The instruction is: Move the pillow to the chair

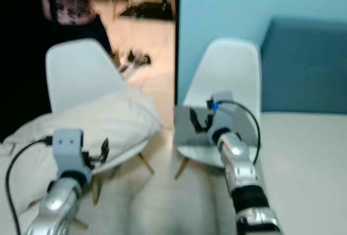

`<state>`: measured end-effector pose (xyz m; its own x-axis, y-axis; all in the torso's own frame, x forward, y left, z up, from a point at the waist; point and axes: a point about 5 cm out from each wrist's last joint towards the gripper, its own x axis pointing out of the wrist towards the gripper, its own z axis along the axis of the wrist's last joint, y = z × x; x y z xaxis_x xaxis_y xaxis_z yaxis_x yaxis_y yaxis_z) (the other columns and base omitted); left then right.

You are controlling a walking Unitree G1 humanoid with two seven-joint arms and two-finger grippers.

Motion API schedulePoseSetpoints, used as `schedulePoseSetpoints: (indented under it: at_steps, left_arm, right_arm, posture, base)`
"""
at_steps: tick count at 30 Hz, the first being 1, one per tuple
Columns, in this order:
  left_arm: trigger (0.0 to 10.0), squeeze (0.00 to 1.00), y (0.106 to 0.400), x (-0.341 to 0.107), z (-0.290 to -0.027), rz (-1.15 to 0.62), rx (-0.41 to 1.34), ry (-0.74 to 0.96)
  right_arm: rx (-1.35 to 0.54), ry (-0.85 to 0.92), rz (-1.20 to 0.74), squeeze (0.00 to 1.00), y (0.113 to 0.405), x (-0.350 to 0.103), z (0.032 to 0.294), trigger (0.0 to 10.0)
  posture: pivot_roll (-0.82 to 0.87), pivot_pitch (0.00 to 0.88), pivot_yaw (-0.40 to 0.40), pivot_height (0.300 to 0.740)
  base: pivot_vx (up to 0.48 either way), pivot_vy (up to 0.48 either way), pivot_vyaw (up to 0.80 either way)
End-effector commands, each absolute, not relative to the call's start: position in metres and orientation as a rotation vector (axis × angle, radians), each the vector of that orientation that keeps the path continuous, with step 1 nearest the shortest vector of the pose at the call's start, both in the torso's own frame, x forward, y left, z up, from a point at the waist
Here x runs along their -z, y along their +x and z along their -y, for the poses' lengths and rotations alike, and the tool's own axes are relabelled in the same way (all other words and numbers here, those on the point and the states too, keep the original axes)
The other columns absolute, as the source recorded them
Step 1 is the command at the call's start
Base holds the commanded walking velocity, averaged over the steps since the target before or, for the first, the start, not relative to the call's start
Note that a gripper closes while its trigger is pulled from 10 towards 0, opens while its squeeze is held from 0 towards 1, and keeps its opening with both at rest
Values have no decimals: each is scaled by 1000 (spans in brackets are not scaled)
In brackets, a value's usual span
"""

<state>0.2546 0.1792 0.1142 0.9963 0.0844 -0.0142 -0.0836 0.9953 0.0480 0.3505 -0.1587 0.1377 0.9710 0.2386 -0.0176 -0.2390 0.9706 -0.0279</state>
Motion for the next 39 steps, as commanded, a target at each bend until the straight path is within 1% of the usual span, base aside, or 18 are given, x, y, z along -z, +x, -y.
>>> schedulePoseSetpoints:
  at_steps: [1, 20, 39]
  left_arm:
    - [10000, 0, 254, -114, -180, -21, -89, 47]
    - [10000, 0, 256, -115, -179, -9, -76, 42]
    - [10000, 0, 256, -116, -178, 14, -56, 25]
  right_arm:
    - [-240, -20, -20, 0, 350, -137, 157, 10000]
    - [-216, -21, -22, 0, 351, -140, 159, 10000]
    - [-204, -24, -25, 0, 351, -141, 159, 10000]
  posture:
    - [90, 0, -48, 740]
    - [89, 0, -51, 740]
    - [87, 0, -51, 740]
  base:
    - [-307, 0, -756]
    - [-288, 0, -754]
    - [0, 0, -745]
